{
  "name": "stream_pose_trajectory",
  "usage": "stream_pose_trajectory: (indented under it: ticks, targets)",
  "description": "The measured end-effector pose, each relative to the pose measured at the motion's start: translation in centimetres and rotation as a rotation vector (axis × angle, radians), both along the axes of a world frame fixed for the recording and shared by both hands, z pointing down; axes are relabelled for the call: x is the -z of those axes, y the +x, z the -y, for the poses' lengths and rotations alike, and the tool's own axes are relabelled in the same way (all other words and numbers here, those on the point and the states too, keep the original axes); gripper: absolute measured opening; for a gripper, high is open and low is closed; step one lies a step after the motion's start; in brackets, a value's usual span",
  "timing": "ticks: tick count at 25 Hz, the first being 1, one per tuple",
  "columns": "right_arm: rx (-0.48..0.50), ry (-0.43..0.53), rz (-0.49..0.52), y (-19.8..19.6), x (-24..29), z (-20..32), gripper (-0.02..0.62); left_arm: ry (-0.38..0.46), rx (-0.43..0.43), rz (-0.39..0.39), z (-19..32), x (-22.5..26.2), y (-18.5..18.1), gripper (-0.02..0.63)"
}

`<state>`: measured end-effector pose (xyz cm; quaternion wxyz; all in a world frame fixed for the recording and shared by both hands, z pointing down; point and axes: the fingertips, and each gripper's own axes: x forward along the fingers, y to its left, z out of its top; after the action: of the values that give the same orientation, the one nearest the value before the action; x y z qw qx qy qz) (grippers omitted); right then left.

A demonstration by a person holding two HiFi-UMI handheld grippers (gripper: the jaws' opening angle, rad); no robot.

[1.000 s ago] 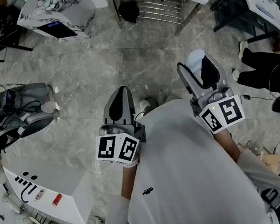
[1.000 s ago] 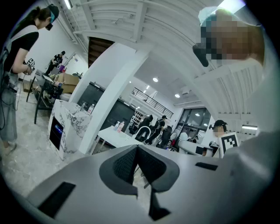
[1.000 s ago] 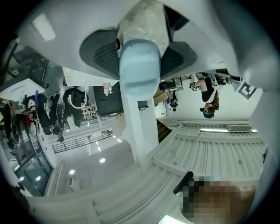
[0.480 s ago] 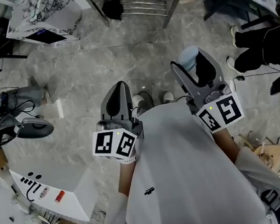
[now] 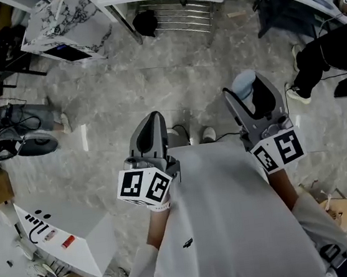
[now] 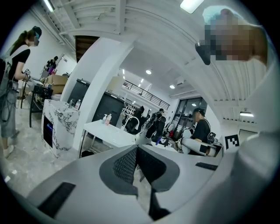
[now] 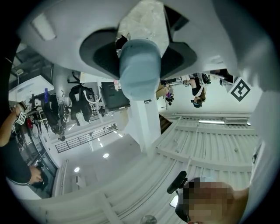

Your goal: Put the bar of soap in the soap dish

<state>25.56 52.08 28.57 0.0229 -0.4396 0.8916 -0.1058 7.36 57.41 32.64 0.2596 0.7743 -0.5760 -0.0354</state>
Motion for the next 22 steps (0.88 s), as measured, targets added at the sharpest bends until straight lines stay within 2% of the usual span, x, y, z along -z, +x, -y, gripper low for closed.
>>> stream_pose_trajectory:
  ticks: [7, 15, 22]
  targets:
    - [0.0, -0.026, 0.01, 4.0, -0.4, -0.9, 0.299, -0.001, -0.022, 0.003, 0.2, 0.8, 5.0, 0.0]
    - [0.012, -0.032, -0.024, 3.1, -2.3, 1.7, 0.299, -0.028, -0.051, -0.023, 2.6, -0.6, 4.7, 0.0]
    - [-0.008, -0.073, 0.009, 1.2, -2.4, 7.3, 0.299, -0.006, -0.074, -0.064, 8.8, -1.4, 3.4, 0.0]
